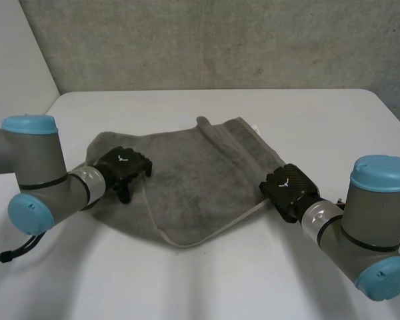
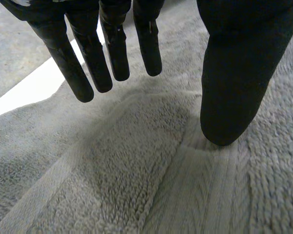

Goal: Fold the towel.

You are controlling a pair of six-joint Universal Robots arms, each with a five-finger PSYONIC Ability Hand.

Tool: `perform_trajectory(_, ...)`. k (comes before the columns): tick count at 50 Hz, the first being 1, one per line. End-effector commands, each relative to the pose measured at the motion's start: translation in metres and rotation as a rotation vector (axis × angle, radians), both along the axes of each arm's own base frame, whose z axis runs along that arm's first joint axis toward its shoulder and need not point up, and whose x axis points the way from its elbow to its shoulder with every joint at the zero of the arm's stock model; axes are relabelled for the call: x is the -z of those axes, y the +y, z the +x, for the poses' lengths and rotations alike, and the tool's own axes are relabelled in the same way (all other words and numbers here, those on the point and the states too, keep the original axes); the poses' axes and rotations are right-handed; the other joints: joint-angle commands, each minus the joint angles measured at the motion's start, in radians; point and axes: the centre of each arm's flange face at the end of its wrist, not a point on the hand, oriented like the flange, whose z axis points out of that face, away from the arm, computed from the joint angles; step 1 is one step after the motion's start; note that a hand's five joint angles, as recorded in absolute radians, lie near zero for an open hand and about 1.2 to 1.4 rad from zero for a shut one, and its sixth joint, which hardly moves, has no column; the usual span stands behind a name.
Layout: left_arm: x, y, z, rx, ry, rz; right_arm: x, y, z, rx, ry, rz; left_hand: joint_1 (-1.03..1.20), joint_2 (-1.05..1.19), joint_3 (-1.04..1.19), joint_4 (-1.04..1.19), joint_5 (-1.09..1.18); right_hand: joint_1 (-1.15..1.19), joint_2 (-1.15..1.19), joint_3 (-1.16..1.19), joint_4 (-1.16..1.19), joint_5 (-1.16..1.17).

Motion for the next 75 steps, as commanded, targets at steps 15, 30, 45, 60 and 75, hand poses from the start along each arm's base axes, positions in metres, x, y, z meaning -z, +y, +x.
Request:
perform_trajectory(15,-0.003,-0.001,0.004,0.007,-0.112,0.015,0.005,0.002,0.0,-0.009,0.004,0.015,0.2,0.203,0.203,0.205,0.206,0.429,0.213,0.21,0.207,0.225)
perform_trajectory(30,-0.002,0.001,0.008,-0.032,-0.152,0.035,0.005,0.002,0.0,-0.01,0.005,0.016,0.318,0.321,0.321,0.323,0.324,0.429,0.213,0.21,0.207,0.225)
perform_trajectory(45,-0.027,0.008,0.007,-0.088,-0.182,-0.037,0.003,0.001,-0.001,-0.011,0.022,-0.002,0.878,0.881,0.882,0.883,0.885,0.429,0.213,0.21,0.207,0.225)
perform_trajectory(60,-0.088,0.048,0.026,-0.158,-0.164,-0.133,-0.038,-0.006,-0.003,0.012,-0.017,-0.095,0.878,0.881,0.882,0.883,0.885,0.429,0.213,0.21,0.207,0.225)
perform_trajectory(75,-0.057,0.111,0.056,-0.134,-0.295,-0.001,-0.068,0.047,-0.019,-0.071,0.215,0.238,0.878,0.881,0.882,0.883,0.885,0.429,0.213,0.21,0.207,0.225)
